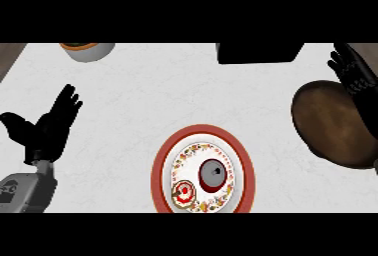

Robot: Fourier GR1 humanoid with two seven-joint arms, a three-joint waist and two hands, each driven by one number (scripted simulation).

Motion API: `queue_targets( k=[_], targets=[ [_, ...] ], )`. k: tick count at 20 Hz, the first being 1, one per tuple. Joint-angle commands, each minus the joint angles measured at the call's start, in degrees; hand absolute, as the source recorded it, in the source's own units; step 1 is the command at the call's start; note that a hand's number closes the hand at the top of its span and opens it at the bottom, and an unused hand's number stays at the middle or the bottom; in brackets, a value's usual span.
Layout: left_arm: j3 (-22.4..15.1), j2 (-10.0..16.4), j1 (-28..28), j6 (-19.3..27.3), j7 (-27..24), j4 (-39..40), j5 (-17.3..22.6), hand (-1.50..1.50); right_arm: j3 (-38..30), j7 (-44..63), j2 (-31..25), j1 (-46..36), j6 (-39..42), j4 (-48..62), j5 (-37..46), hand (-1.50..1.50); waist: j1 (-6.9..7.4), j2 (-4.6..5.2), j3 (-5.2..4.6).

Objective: Pick the can from the plate and place it in the pan

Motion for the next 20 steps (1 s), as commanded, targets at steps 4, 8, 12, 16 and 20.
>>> queue_targets(
  k=[4,8,12,16,20],
  targets=[
    [-1.2,1.0,-2.8,1.0,-1.8,-3.4,-3.5,0.00,11.9,-3.1,7.5,-0.5,14.1,2.1,-7.3,1.50,4.59,1.68,-0.87],
    [-3.2,-1.9,-4.6,5.0,0.3,-5.0,-6.2,0.00,19.5,-14.7,9.3,6.8,12.9,-0.1,6.9,1.50,1.40,1.02,-0.95],
    [-2.8,-2.2,-0.3,6.0,-1.3,-7.5,-6.5,0.00,13.2,-27.6,5.3,15.2,6.0,-4.9,11.9,-1.50,0.41,0.62,-0.95],
    [-2.6,-1.9,-0.4,4.4,-2.2,-6.2,-7.5,0.00,6.1,-28.9,-2.0,14.9,10.0,-6.5,11.5,-1.50,0.94,0.98,-1.03],
    [-2.8,-2.5,-1.4,5.9,0.5,-7.7,-8.1,0.00,3.6,-18.2,-10.6,10.0,18.6,-13.9,8.0,-1.50,1.05,0.81,-1.09]
  ],
)
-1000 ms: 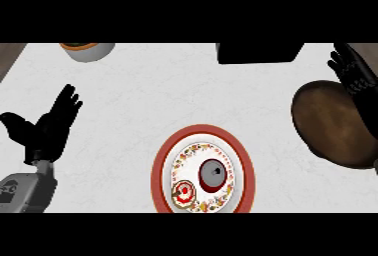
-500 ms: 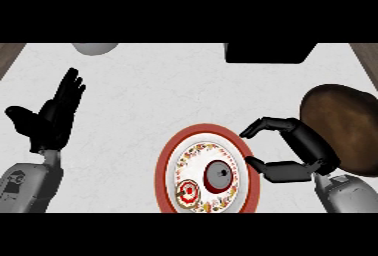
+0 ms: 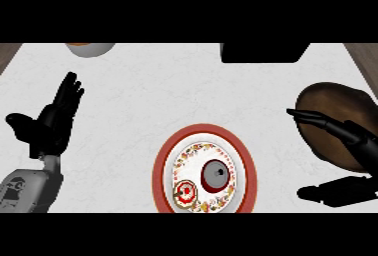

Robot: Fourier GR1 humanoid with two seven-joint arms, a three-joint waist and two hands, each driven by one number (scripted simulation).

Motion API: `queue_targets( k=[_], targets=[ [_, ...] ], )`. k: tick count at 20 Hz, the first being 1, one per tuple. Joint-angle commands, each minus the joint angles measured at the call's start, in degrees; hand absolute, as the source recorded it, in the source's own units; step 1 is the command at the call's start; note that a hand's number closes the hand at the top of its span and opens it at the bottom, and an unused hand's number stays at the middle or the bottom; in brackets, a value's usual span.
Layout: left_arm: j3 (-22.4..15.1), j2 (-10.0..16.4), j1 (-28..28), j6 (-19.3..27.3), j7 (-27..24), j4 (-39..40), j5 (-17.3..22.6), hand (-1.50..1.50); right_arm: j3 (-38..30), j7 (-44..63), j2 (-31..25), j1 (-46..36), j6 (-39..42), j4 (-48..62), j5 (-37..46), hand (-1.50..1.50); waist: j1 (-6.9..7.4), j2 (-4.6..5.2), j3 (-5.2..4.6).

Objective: Pick the can from the plate and place it in the pan

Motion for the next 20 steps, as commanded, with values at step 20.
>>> queue_targets(
  k=[20],
  targets=[
    [-0.9,-5.2,-0.7,1.1,2.0,-0.6,-5.1,0.00,7.2,48.9,2.1,-30.8,14.7,-14.4,-9.3,-1.50,0.74,0.07,-0.07]
  ],
)
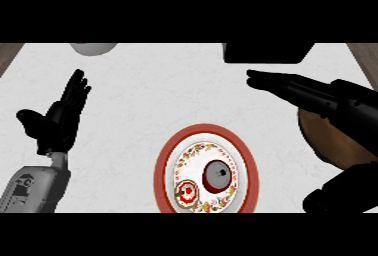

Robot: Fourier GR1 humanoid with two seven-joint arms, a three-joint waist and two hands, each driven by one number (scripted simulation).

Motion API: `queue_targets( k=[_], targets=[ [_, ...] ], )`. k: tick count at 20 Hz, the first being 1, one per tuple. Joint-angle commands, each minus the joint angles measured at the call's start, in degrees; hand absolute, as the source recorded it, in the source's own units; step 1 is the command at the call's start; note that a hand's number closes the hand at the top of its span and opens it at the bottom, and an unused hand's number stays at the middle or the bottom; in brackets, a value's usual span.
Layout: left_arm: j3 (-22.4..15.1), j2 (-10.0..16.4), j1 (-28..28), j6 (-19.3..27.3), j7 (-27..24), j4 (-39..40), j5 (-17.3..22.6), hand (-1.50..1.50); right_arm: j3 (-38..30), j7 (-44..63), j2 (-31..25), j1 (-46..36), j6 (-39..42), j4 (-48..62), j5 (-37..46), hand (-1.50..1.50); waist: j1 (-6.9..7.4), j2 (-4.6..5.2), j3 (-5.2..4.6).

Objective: Pick the can from the plate and place it in the pan

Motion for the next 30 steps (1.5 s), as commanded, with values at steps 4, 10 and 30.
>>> queue_targets(
  k=[4,10,30],
  targets=[
    [1.7,-0.3,2.5,-1.8,-3.0,0.7,-0.7,0.00,6.1,8.4,8.8,-2.7,1.4,-2.4,-1.1,-1.50,-0.07,-0.01,0.02],
    [4.2,1.1,-1.5,-3.9,1.7,0.5,0.4,0.00,8.2,13.0,11.4,2.6,3.2,-5.2,5.4,-1.50,-0.34,-0.02,0.05],
    [6.0,-1.0,-0.3,-5.8,5.2,-4.4,-1.7,0.00,9.8,3.9,18.5,9.2,13.6,4.8,21.1,-1.50,-0.24,0.02,0.07]
  ],
)
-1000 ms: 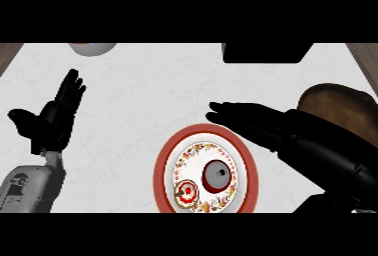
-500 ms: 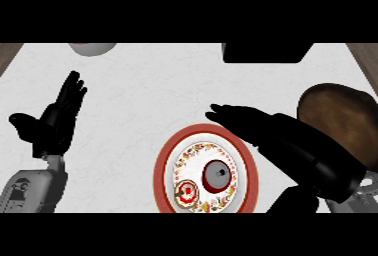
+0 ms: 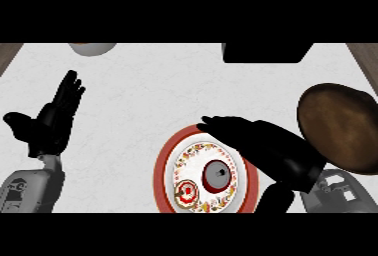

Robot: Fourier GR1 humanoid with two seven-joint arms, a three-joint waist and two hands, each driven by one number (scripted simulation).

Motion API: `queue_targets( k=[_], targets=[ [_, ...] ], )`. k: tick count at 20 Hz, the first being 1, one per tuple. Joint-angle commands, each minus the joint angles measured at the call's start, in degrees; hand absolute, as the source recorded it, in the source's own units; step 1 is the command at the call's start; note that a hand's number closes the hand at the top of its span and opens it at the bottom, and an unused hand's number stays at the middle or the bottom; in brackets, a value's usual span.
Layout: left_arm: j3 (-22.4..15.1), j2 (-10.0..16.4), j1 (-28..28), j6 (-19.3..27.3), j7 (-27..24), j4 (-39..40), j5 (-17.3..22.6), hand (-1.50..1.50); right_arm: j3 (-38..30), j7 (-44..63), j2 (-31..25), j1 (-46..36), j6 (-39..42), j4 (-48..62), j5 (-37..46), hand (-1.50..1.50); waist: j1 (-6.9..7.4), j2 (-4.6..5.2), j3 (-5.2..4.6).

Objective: Pick the can from the plate and place it in the pan

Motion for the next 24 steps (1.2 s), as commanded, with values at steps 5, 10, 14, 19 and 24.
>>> queue_targets(
  k=[5,10,14,19,24],
  targets=[
    [-1.8,-2.9,4.4,1.5,0.7,-5.7,-3.1,0.00,2.5,-8.9,1.4,3.6,1.7,4.4,10.2,-1.50,0.19,-0.01,0.03],
    [0.6,-2.6,0.8,-0.1,-2.7,1.7,-3.0,0.00,4.5,-1.2,6.8,-1.4,5.4,6.1,12.2,-1.50,-0.01,0.02,-0.02],
    [0.7,-2.3,1.4,-1.6,-1.9,0.6,-2.5,0.00,6.3,-3.8,3.2,1.9,6.2,4.4,18.0,-1.50,-0.06,-0.02,0.00],
    [3.0,-1.1,-0.5,-2.5,-1.2,1.9,-1.6,0.00,9.7,-2.3,8.8,-1.1,6.0,11.4,23.0,-1.50,0.16,0.01,0.00],
    [3.8,-1.8,-3.4,-2.5,-2.1,5.3,-2.5,0.00,8.6,-7.6,8.1,3.1,5.4,11.6,26.5,-1.50,-0.13,0.03,0.01]
  ],
)
